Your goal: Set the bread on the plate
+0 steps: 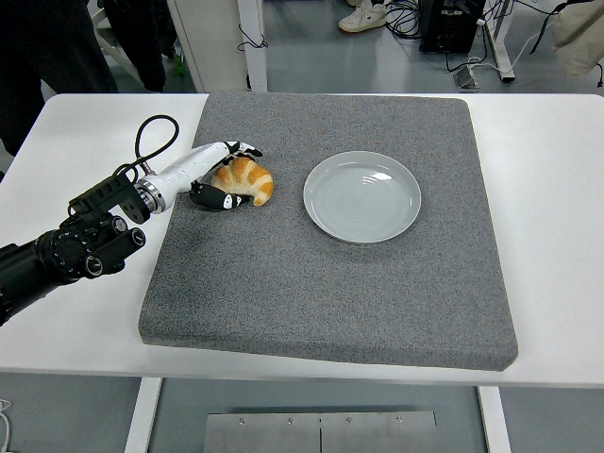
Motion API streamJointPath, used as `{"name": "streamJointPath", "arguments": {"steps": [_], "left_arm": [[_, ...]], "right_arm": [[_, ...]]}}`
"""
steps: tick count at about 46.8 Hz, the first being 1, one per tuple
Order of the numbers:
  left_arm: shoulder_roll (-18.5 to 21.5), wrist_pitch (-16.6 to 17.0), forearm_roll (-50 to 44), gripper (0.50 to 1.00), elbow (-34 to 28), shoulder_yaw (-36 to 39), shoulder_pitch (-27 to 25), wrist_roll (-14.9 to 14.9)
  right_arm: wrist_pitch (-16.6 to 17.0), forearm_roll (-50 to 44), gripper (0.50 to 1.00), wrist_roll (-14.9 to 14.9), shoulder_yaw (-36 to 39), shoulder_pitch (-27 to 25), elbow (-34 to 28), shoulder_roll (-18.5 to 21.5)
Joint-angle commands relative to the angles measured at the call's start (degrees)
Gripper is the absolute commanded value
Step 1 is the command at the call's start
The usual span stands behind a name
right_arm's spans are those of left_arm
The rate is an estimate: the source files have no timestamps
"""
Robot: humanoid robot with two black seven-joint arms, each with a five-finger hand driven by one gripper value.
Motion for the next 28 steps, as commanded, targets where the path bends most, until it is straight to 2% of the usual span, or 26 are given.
{"name": "streamJointPath", "arguments": {"steps": [1,4,22,28], "left_arm": [[0.1,0.0,0.1,0.545,0.0,0.0,0.0,-0.1],[0.1,0.0,0.1,0.500,0.0,0.0,0.0,-0.2],[1.0,-0.1,0.1,0.500,-0.7,-0.1,-2.0,-0.5],[1.7,0.0,0.1,0.500,-0.7,0.0,-3.3,-2.5]], "right_arm": [[0.0,0.0,1.000,0.0,-0.1,0.0,0.0,0.0],[0.1,0.1,1.000,0.0,-0.1,0.0,0.0,0.0],[0.0,0.1,1.000,0.0,-0.1,0.0,0.0,0.0],[0.0,0.0,1.000,0.0,-0.1,-0.1,0.0,0.0]]}}
